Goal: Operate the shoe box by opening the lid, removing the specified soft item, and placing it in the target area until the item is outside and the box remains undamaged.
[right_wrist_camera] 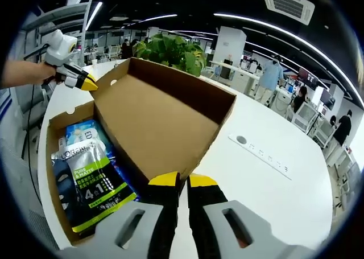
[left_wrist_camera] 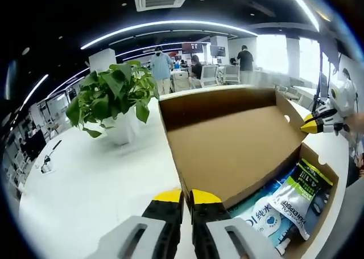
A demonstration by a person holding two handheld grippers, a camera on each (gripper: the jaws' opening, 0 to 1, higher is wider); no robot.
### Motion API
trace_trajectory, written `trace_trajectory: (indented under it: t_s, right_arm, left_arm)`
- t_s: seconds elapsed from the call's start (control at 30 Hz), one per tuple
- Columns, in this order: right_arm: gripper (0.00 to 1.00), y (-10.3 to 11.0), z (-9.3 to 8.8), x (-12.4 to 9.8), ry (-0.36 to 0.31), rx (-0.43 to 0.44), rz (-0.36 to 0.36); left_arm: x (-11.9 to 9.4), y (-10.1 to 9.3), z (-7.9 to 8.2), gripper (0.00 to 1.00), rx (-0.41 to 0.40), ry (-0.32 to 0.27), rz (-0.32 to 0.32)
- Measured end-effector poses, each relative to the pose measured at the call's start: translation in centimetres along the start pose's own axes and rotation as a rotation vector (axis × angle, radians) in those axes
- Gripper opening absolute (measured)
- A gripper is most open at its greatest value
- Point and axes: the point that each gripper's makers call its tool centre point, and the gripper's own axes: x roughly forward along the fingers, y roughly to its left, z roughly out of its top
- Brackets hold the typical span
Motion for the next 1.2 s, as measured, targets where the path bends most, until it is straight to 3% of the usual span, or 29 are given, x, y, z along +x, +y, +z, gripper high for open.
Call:
trace_trajectory:
  t_s: [1.2]
  right_arm:
    - [0.05,-0.8,-0.9,2.1,0.037,0.029,0.008]
  left_arm:
    - [2.8,0.6,-0.2,0.05,-0.029,0.031,0.004]
